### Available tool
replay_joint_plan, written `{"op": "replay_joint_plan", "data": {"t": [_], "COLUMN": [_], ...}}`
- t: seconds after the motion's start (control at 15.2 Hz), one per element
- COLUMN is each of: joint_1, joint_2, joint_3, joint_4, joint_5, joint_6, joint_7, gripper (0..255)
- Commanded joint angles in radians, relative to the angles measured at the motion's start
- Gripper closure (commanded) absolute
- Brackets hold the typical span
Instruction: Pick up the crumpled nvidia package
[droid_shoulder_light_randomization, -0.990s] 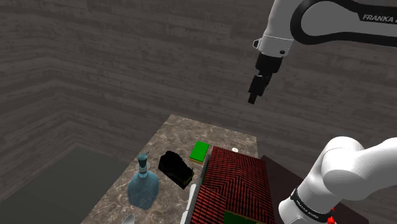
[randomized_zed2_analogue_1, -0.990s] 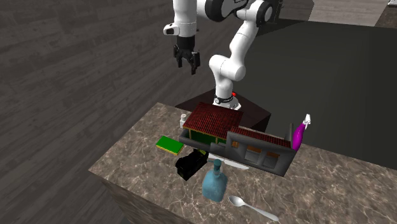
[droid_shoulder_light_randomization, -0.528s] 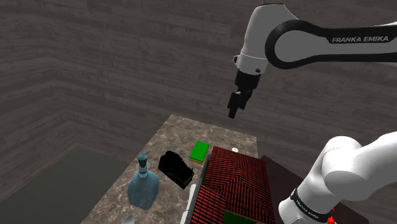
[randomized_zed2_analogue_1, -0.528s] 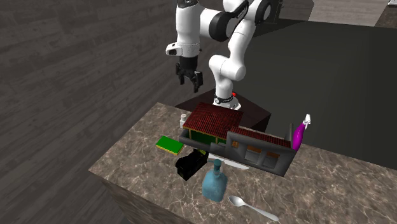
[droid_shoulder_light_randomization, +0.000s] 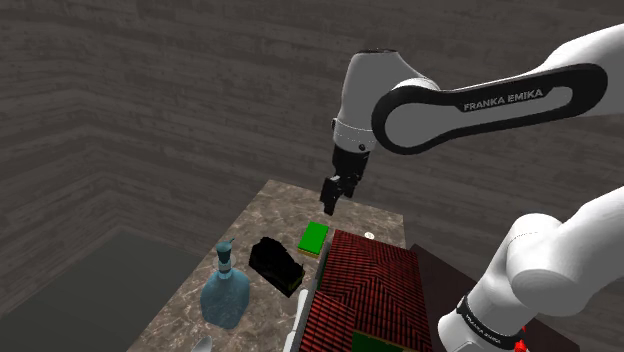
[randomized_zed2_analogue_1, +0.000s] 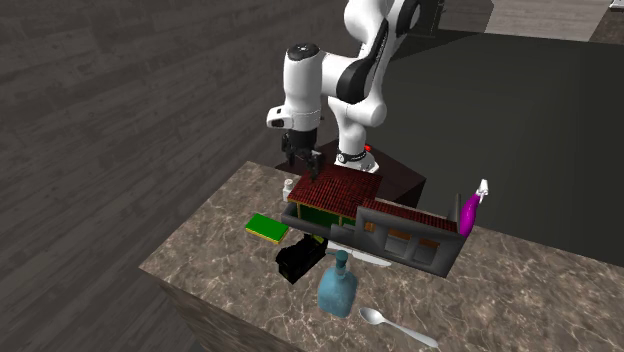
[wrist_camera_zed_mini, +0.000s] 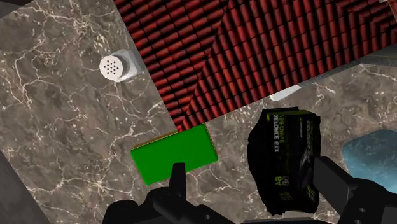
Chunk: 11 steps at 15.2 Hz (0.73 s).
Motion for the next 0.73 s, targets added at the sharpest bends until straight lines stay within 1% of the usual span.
{"op": "replay_joint_plan", "data": {"t": [0.0, 0.33, 0.66], "joint_1": [0.001, 0.002, 0.017], "joint_2": [0.078, 0.256, 0.455], "joint_3": [0.034, 0.105, 0.150], "joint_4": [0.014, 0.066, 0.152], "joint_5": [-0.009, -0.062, -0.168], "joint_6": [0.064, 0.184, 0.277], "joint_7": [0.040, 0.147, 0.278], "gripper": [0, 0, 0]}}
